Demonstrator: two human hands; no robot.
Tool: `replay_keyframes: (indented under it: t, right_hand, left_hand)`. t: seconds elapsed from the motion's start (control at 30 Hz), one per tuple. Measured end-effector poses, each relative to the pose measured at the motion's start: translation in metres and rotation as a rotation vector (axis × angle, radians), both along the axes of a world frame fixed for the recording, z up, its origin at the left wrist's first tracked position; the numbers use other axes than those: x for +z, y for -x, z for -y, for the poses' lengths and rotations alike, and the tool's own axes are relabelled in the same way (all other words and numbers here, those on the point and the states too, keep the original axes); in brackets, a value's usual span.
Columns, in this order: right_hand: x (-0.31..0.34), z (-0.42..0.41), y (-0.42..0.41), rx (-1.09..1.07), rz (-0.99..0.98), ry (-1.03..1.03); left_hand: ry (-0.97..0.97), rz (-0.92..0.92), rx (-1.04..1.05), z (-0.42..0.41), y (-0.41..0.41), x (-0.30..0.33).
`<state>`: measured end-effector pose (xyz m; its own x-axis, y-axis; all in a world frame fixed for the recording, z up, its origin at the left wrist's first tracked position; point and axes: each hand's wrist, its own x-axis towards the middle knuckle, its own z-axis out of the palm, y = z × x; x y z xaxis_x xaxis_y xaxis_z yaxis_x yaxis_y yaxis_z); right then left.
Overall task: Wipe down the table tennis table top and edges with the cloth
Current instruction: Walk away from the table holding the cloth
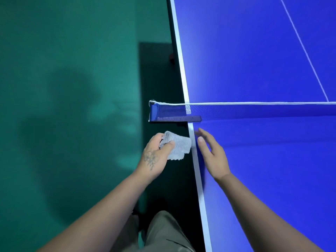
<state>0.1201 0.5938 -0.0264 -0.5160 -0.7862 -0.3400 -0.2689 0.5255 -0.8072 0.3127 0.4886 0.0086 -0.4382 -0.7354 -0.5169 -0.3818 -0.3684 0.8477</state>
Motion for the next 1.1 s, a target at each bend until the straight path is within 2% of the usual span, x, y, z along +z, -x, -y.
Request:
replay_keyframes:
  t: [0.17,0.23,0.4,0.7,0.9,1.0,1.1]
  right_hand:
    - [0.066,-0.001,-0.047,-0.026,0.421,0.121]
    - [0.087,-0.002,-0.06,-0.019,0.495,0.19]
    - [0.133,-0.005,-0.078,-0.041,0.486,0.313]
    - [0.204,-0.007,-0.104,0.031,0.425,0.459]
    - [0.235,0.001,-0.112,0.155,0.354,0.474]
    - [0.247,0.005,-0.111,0.214,0.26,0.49]
    - [0.258,0.009,-0.108,0.281,0.157,0.496]
  left_hand:
    - [0.128,-0.079,0.08,-0.004,-0.019,0.048]
    - [0.164,-0.123,0.156,-0.004,-0.026,0.068]
    - [0.235,-0.207,0.228,-0.007,-0.053,0.114]
    - [0.49,-0.086,-0.051,-0.034,-0.095,0.16]
    - [0.597,-0.046,0.006,-0.025,-0.11,0.178]
    - [0.56,0.04,0.023,-0.015,-0.125,0.185]
    - [0.572,0.005,0.02,-0.008,-0.137,0.197]
